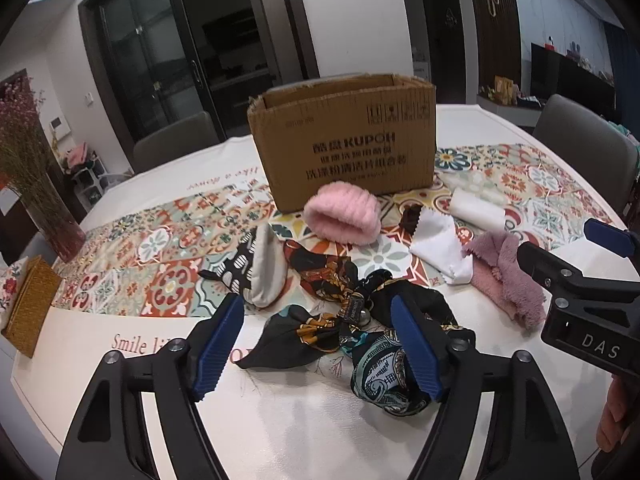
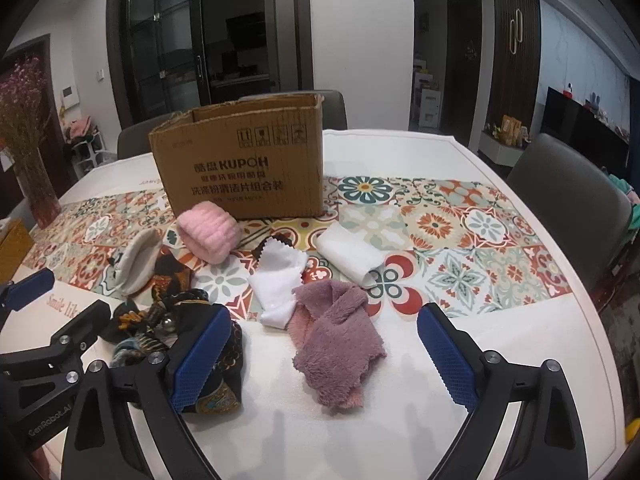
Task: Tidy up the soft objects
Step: 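Lower left tool onto dark scarf while right tool lowers onto mauve towel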
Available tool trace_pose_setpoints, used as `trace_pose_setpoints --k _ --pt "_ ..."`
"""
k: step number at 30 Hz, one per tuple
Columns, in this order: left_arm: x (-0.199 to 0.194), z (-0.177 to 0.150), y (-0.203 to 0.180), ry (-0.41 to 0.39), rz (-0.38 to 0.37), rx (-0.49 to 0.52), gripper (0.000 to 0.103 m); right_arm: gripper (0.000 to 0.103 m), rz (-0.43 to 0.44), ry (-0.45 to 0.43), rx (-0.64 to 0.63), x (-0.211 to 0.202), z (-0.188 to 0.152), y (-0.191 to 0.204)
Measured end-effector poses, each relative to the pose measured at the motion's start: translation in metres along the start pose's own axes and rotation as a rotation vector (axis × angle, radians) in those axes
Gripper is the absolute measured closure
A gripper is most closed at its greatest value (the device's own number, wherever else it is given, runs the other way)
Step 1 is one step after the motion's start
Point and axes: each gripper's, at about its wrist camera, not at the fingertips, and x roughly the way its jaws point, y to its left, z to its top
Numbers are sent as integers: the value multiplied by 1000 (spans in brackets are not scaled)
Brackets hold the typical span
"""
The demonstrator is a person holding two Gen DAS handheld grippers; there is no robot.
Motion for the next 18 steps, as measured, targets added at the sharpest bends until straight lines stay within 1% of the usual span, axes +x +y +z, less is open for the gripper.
trace_pose_setpoints --k 4,7,9,11,13,16,18 --pt "20 0 -4 45 -19 15 40 8 -8 23 -3 16 -2 0" --pt "35 -1 -6 86 -42 19 46 8 -6 45 -1 27 -4 -1" --pt "44 -2 -7 107 -53 24 48 9 -6 58 3 33 -5 -2" --pt "50 -2 -9 119 -56 33 50 11 -5 71 3 40 -6 -2" --pt "56 -2 -10 127 -56 41 56 12 0 86 4 46 -8 -2" --pt "64 -2 -12 139 -65 52 61 14 8 105 5 54 -10 -1" --pt "70 -3 -13 151 -71 55 63 14 9 117 3 59 -12 -1"
